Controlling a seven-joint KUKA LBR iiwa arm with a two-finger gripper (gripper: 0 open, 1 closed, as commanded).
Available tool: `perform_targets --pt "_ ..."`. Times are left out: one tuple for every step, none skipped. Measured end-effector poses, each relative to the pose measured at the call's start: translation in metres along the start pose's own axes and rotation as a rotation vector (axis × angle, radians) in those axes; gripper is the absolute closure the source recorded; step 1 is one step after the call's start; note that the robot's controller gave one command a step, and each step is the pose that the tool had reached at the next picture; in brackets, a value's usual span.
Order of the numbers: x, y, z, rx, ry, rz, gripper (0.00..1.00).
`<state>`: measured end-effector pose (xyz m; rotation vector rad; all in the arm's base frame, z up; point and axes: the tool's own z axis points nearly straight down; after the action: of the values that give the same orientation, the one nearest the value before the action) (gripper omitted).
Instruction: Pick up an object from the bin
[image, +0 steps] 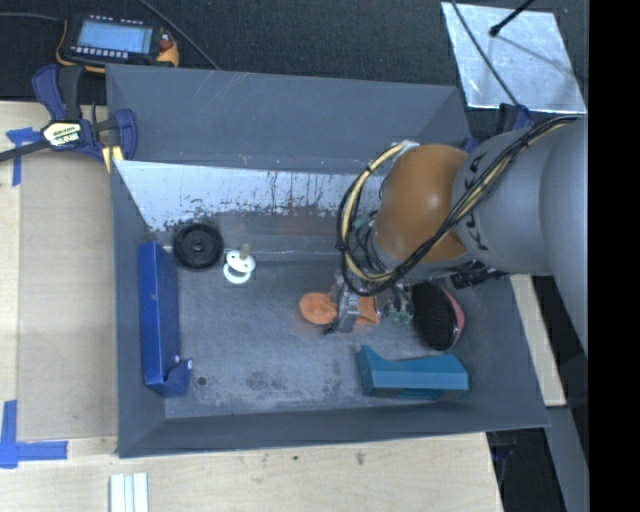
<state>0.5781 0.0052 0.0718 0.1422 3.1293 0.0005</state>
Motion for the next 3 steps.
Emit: perform_targets --pt "0.0000 0.0000 0.0000 0.000 0.000 -0.001 1.00" --pt "0.0000 0.0001 0.0000 0.000 0.000 -0.002 1.00" --pt "0.0000 0.0001 0.0000 0.000 0.000 -0.002 1.00"
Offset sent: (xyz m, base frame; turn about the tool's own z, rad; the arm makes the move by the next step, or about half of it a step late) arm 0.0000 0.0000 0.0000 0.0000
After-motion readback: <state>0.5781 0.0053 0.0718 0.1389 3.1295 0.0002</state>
